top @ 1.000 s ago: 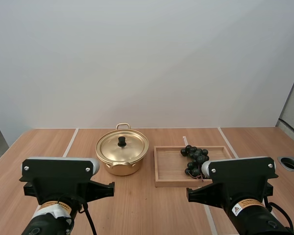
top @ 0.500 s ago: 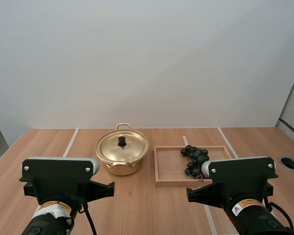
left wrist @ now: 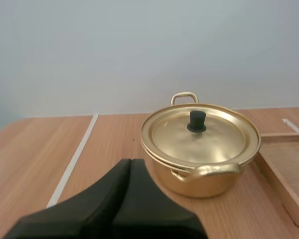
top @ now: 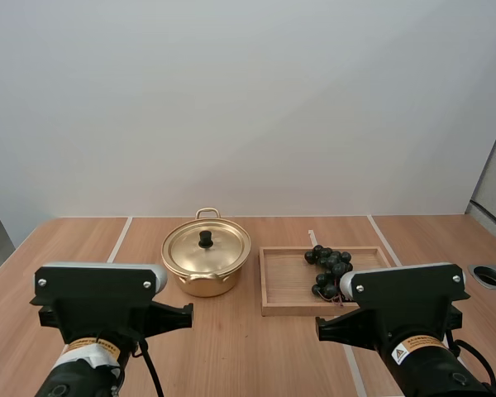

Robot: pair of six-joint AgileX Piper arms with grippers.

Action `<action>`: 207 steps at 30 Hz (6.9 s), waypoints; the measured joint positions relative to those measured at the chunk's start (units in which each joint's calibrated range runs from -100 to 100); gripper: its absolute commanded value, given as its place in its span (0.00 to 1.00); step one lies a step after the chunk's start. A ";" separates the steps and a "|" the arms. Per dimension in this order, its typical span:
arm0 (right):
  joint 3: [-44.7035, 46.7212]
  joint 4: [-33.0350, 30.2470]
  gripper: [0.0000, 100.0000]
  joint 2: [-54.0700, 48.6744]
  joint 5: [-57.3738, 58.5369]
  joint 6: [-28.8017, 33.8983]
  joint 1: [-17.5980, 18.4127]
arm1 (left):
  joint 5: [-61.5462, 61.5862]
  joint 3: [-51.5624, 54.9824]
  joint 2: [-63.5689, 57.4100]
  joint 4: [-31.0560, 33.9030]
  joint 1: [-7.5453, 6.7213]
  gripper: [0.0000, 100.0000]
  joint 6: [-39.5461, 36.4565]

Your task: Open the pot, put the grape inside, and close it

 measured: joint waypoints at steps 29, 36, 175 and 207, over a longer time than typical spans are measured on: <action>-45.49 -0.22 0.00 30.27 21.14 0.00 0.00 | 22.59 -43.52 21.53 -0.96 0.00 0.00 6.14; -57.10 -0.22 0.00 38.67 37.29 0.00 0.00 | 41.78 -55.91 34.74 -1.88 0.00 0.00 9.88; -65.80 5.34 1.00 59.76 51.09 -12.79 0.02 | 44.88 -70.45 101.54 -14.66 -4.03 0.00 38.24; -53.71 0.28 1.00 66.99 51.73 -9.93 0.02 | 60.40 -86.61 77.49 -14.32 -4.03 0.00 35.64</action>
